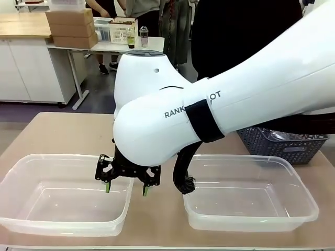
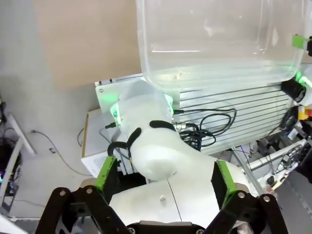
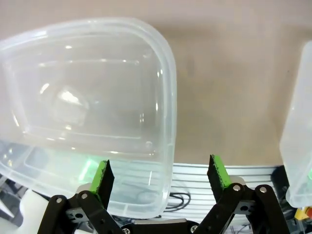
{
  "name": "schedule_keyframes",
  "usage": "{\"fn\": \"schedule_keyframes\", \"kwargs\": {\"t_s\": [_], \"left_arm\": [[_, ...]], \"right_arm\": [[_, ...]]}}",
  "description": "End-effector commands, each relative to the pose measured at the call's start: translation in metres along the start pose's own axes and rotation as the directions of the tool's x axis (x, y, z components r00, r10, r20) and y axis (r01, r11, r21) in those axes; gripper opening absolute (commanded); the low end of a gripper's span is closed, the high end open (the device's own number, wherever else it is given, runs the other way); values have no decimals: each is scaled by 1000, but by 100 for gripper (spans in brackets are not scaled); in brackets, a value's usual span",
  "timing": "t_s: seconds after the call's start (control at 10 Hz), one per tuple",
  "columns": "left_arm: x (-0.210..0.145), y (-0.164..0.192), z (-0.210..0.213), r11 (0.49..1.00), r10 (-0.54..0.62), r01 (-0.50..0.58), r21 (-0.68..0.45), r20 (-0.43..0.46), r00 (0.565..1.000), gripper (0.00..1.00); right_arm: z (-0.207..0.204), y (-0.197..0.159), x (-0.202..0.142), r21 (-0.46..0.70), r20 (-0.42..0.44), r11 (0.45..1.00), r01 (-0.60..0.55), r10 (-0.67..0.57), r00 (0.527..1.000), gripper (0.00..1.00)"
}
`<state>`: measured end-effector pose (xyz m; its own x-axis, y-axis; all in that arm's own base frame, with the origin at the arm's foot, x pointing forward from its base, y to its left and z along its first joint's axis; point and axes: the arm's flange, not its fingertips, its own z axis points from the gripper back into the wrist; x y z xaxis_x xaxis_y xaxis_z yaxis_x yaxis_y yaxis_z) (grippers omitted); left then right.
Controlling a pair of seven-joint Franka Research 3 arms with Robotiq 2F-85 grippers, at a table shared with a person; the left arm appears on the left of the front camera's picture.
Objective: Sort the waste into each basket.
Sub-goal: Pick up the Organizing box on the left side of the table and lift it.
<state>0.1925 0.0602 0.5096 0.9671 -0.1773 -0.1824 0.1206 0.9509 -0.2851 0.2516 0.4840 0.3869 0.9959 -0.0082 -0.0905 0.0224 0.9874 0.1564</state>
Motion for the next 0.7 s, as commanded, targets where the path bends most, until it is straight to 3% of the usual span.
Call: {"fn": "schedule_keyframes", "kwargs": {"t_s": [0.0, 0.1, 0.2, 0.3, 0.5, 0.6], "left_arm": [[10, -8, -40, 997, 40, -41, -61, -19, 999, 100], [10, -8, -63, 996, 65, -64, -61, 8, 998, 100], [12, -9, -89, 994, 112, -111, -16, 92, 989, 100], [12, -15, -122, 994, 106, -107, 9, 77, 991, 100], [8, -25, -166, 979, 5, -25, 203, 99, 995, 100], [10, -28, -182, 974, -25, 16, 227, 37, 999, 100]], "right_arm": [[4, 4, 1, -28, 30, 999, 14, -13, 999, 100], [4, 2, 4, -26, 52, 999, 35, -33, 998, 100], [2, -1, 6, -25, 62, 998, 50, -49, 997, 100], [1, -2, 4, -10, 11, 1000, 3, -3, 1000, 100], [1, -2, 4, -10, 11, 1000, 3, -3, 1000, 100], [1, -2, 4, -10, 11, 1000, 3, -3, 1000, 100]]}}
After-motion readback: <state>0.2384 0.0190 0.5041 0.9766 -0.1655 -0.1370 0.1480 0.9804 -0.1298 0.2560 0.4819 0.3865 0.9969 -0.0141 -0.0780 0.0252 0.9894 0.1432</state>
